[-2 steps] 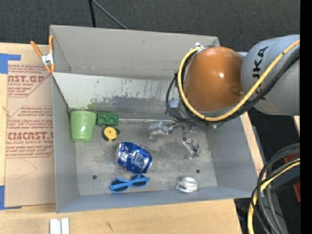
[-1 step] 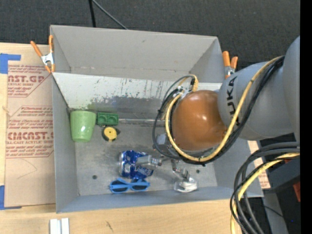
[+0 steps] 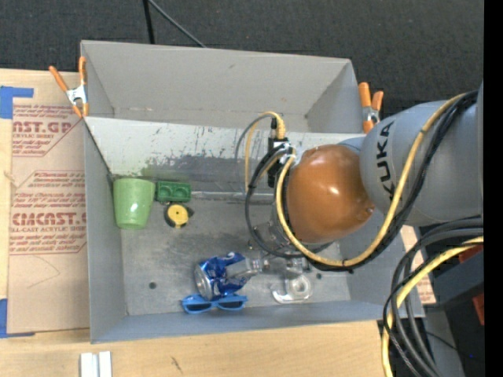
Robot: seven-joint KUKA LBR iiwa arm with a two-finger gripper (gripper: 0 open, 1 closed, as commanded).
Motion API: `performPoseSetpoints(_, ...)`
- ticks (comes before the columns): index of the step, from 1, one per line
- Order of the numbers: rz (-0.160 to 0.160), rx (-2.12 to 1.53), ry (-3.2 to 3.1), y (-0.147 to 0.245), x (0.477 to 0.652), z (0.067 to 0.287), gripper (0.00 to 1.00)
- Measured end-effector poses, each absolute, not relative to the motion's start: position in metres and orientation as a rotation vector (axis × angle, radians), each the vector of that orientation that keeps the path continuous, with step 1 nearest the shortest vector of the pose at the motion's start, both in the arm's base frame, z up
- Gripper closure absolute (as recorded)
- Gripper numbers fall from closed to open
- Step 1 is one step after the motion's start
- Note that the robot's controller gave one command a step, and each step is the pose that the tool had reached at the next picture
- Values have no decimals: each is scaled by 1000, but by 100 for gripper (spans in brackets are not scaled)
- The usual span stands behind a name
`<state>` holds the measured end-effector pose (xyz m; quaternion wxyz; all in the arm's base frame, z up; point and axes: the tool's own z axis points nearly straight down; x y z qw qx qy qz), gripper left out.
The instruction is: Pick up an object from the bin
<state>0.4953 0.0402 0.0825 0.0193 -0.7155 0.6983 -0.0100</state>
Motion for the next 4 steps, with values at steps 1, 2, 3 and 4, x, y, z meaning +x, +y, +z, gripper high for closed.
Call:
performPoseSetpoints(1,-36,-2352,2036,45,492,82,0)
performPoseSetpoints(2,-27,-2394,1993,41,498,81,0)
performPoseSetpoints(3,-31,-2370,2023,43,494,82,0)
performPoseSetpoints(4,-35,-2379,2011,45,494,82,0)
